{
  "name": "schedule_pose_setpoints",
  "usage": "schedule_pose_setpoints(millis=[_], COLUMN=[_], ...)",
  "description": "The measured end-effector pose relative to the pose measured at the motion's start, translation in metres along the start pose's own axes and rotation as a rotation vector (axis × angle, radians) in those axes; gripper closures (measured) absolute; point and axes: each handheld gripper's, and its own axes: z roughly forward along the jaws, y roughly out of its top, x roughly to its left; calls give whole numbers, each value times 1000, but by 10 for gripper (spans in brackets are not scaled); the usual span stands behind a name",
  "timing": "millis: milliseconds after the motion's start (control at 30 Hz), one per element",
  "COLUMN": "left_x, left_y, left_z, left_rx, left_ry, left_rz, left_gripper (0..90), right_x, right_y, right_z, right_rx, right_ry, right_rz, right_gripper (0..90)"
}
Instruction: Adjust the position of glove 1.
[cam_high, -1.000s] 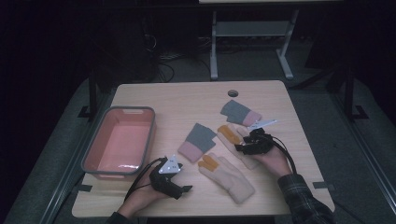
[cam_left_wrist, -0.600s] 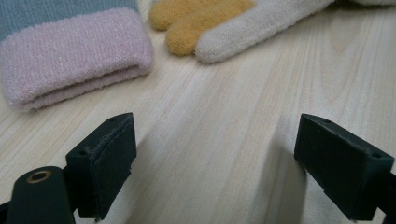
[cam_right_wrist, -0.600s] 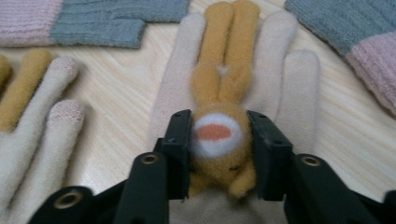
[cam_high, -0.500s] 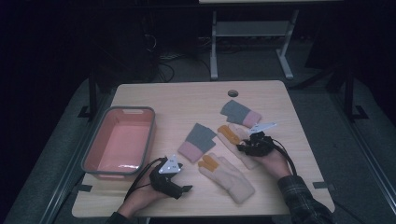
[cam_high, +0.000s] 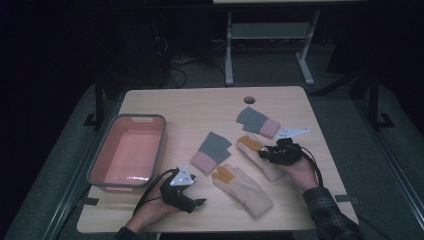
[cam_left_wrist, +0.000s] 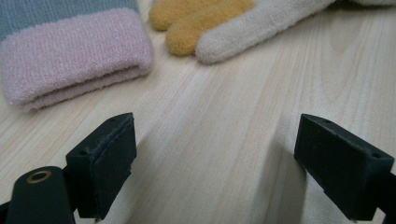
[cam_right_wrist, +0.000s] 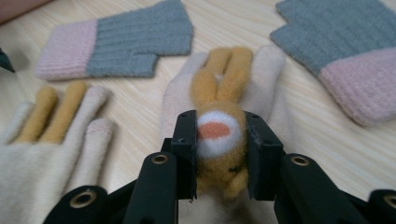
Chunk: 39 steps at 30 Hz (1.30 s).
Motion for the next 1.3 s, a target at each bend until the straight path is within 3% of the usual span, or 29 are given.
schedule_pose_setpoints(millis=[367,600,867,1300], left_x=[0,0,0,-1], left_y=[0,0,0,0], left_z=[0,0,0,0], left_rx=[0,0,-4,-3], left_ry=[0,0,1,-2], left_rz=[0,1,-2,-9], left_gripper=[122,122,122,123], right_x=[6,18,40,84], right_y=[3,4,8,7], right_z=[-28,-45,-57,-59], right_rx=[-42,-54,-55,-15], right_ry=[14,17,47,112], right_rz=[8,5,-1,-43], right_gripper=[689,691,692,691])
